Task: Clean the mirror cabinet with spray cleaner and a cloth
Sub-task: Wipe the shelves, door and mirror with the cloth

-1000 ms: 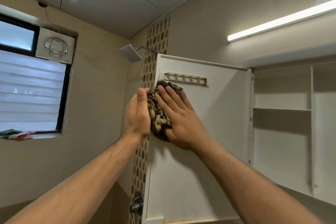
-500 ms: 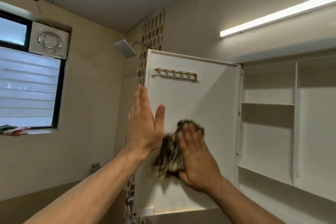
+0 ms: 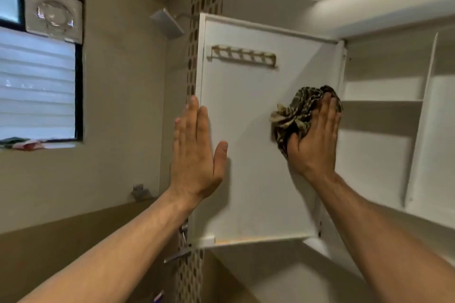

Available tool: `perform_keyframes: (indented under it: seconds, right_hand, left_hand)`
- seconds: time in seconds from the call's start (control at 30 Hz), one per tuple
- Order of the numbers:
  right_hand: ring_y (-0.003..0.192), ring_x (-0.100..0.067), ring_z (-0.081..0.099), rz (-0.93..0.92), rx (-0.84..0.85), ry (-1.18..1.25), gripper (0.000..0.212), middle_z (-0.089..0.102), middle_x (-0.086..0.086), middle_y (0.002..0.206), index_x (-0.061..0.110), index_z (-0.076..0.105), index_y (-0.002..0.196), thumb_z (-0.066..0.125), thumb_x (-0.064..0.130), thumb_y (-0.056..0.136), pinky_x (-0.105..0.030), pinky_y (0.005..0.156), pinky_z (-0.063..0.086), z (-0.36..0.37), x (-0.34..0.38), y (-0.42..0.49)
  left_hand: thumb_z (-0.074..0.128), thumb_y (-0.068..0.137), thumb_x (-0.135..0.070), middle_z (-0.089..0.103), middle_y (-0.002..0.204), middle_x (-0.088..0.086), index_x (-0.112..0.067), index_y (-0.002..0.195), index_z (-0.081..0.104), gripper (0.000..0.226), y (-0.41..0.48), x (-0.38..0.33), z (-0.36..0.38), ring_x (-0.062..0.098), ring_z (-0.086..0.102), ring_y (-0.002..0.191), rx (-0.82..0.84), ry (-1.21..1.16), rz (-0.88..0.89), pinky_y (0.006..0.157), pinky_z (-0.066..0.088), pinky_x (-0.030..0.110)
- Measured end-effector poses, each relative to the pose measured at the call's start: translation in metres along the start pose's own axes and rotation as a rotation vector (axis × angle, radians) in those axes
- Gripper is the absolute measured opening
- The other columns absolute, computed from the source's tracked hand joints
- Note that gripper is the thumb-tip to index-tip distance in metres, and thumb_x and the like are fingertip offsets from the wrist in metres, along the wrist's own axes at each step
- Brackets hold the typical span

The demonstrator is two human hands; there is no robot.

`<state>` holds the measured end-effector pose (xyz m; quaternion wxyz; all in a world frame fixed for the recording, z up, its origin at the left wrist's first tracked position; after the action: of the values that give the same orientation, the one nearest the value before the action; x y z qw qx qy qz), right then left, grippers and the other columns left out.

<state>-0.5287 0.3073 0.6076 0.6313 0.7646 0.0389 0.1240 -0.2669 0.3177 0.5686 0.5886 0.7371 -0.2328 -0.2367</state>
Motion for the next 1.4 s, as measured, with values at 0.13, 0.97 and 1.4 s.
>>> perform_keyframes:
  seconds: [0.13, 0.97, 1.4]
  right_hand:
    - [0.16, -0.032, -0.004, 0.017, 0.085, 0.041, 0.096, 0.0, -0.016, 0.173, 0.003, -0.001, 0.163, 0.048, 0.04, 0.09, -0.055, 0.129, 0.003, 0.017, -0.013, -0.109]
    - [0.158, -0.041, -0.006, 0.223, 0.018, 0.076, 0.099, -0.002, -0.025, 0.17, -0.006, 0.009, 0.16, 0.039, 0.052, 0.086, -0.054, 0.127, -0.008, 0.035, 0.057, -0.056]
    - [0.16, -0.032, 0.0, -0.397, 0.138, 0.017, 0.087, 0.0, -0.015, 0.173, 0.01, 0.011, 0.165, 0.036, 0.059, 0.098, -0.051, 0.129, 0.001, 0.065, 0.127, -0.107]
  left_hand:
    - [0.05, 0.101, -0.029, 0.001, 0.168, 0.031, 0.009, 0.159, 0.014, 0.079, -0.02, -0.003, 0.004, 0.04, 0.0, 0.159, 0.015, -0.032, 0.062, 0.125, 0.015, 0.06]
    - [0.039, 0.104, -0.035, -0.005, 0.171, 0.022, 0.005, 0.16, 0.012, 0.075, -0.039, 0.009, 0.012, 0.037, -0.002, 0.16, -0.104, -0.262, 0.044, 0.124, 0.009, 0.068]
    - [0.027, 0.106, -0.057, 0.001, 0.173, 0.016, 0.005, 0.161, 0.006, 0.086, -0.053, 0.018, 0.022, 0.026, 0.003, 0.161, -0.008, -0.457, -0.052, 0.13, 0.008, 0.035]
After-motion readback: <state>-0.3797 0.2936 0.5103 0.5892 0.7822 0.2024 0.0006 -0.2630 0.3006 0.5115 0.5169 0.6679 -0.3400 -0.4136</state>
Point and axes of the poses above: each hand's wrist, its own y-axis towards the middle knuckle, its own z-axis out of the palm, x = y × z, the point moved 8 cm from there along y, towards the middle knuckle
